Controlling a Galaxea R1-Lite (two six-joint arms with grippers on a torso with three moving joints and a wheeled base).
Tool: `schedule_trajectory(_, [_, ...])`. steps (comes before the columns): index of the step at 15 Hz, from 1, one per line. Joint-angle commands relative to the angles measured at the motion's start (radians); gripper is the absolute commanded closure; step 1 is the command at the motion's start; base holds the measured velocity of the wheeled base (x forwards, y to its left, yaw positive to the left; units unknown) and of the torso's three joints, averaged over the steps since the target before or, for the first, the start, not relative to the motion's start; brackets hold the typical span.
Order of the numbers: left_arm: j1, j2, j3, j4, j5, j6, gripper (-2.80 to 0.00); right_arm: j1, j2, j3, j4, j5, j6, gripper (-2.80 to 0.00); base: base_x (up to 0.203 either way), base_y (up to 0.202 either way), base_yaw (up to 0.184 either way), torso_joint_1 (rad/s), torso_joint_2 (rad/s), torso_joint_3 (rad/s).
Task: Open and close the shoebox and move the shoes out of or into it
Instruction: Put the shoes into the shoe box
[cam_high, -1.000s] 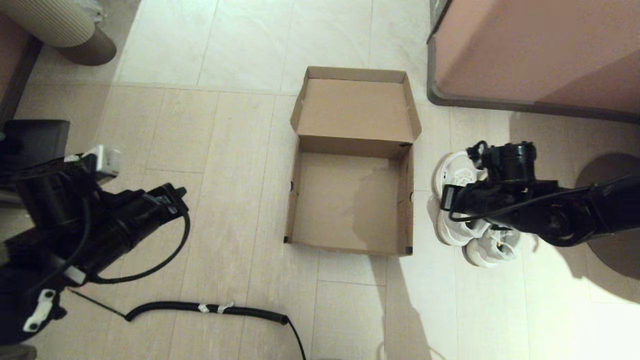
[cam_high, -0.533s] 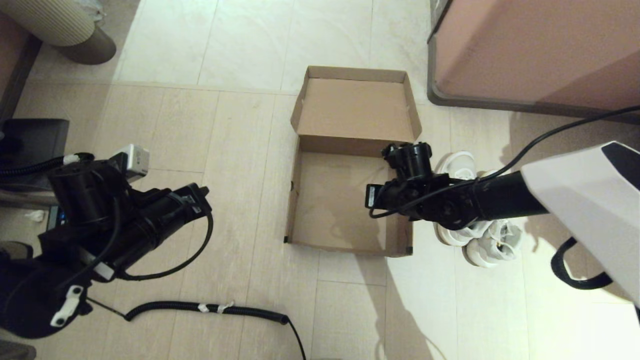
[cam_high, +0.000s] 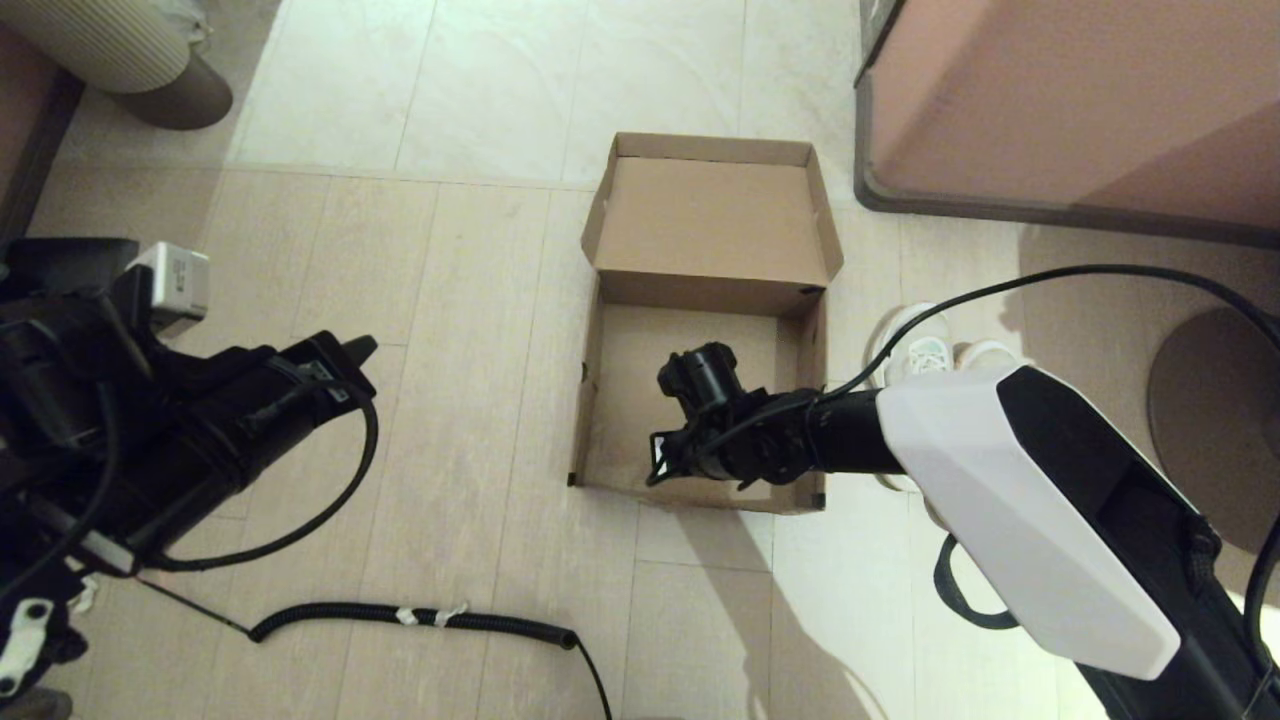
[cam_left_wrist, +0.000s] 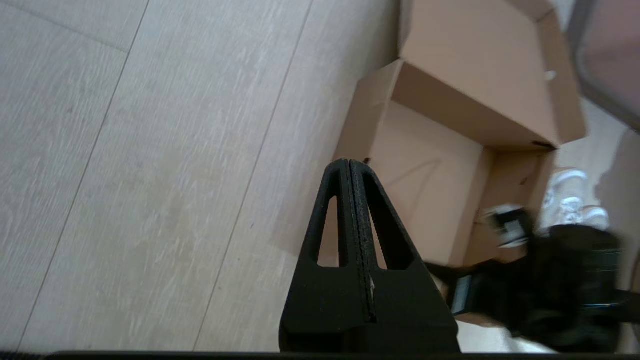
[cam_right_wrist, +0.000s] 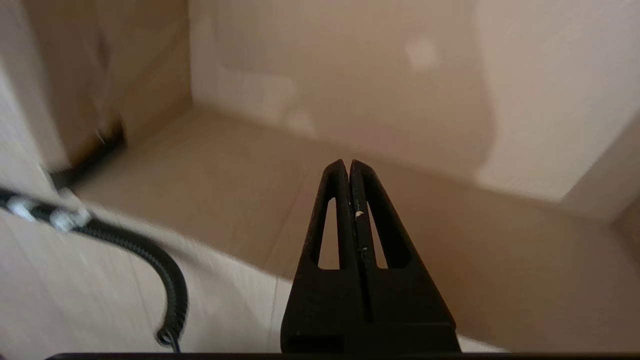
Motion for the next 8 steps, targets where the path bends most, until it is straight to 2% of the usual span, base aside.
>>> schedule_trajectory(1, [0.003, -0.039, 0.01, -0.005, 0.0, -0.002, 0.0, 0.03, 0.034, -0.004, 0.017, -0.002, 0.0, 0.0, 0.0, 0.0, 0.0, 0.0, 0.0, 0.0])
schedule_trajectory(8, [0.027, -0.081, 0.017, 0.002, -0.001, -0.002, 0.0, 0.084, 0.041, 0.009, 0.119, -0.002, 0.003, 0.0, 0.0, 0.0, 0.0, 0.0, 0.0, 0.0])
